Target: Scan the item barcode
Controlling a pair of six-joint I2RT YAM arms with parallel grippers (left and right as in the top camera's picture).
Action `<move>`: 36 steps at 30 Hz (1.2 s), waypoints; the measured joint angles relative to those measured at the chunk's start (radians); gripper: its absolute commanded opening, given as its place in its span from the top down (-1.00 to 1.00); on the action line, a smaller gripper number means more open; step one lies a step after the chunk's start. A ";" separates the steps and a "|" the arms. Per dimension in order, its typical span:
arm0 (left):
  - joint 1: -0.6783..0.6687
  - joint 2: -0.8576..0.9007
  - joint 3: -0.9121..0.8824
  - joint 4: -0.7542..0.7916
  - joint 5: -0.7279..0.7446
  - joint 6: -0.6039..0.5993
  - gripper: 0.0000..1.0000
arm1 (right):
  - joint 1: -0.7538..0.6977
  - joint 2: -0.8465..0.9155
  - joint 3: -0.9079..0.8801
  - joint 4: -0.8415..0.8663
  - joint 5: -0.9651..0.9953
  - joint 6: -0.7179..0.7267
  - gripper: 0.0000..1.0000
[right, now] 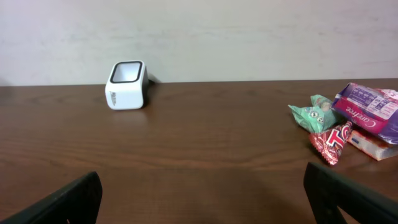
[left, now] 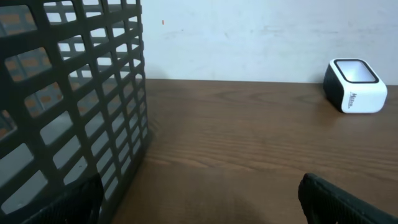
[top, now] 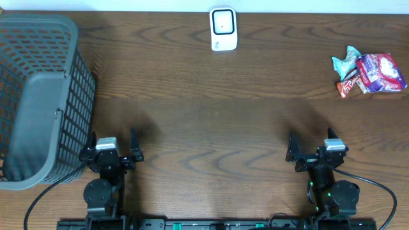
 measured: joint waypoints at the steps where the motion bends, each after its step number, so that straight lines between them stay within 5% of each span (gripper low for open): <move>1: 0.000 0.000 0.000 0.000 0.003 0.001 -0.99 | 0.000 0.000 0.000 0.000 0.000 0.000 -0.99; 36: 0.000 0.000 0.000 -0.002 0.021 -0.028 -0.99 | 0.000 0.000 0.000 0.000 0.000 0.000 -0.99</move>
